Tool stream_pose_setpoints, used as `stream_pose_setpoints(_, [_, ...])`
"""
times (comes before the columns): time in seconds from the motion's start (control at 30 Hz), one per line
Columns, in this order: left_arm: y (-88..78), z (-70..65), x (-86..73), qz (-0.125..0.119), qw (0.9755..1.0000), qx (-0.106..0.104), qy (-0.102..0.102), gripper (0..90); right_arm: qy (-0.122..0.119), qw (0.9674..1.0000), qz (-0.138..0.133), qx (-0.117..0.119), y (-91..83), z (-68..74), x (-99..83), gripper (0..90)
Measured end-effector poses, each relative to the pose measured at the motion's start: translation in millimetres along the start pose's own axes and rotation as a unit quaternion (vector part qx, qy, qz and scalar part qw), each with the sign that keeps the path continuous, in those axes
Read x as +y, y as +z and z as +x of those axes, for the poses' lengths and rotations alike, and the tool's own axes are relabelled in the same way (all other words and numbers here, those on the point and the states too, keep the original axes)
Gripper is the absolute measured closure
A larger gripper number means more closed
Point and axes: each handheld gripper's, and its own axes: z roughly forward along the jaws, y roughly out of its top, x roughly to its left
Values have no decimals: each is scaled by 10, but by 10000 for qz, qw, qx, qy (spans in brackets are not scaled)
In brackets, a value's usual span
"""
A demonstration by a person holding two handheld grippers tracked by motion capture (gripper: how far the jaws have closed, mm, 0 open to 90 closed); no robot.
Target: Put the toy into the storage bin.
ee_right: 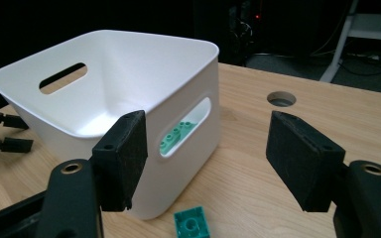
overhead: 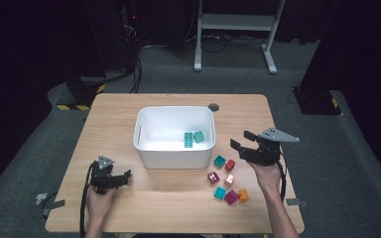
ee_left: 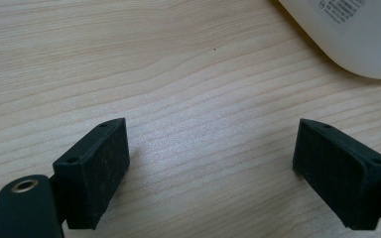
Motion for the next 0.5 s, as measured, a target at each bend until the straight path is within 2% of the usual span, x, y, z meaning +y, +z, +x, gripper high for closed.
stream_pose_setpoints(0.5, [-3,-4,-3,-3,10000,4,0,145,132,9996,182,-158,-46,-85,-288,301])
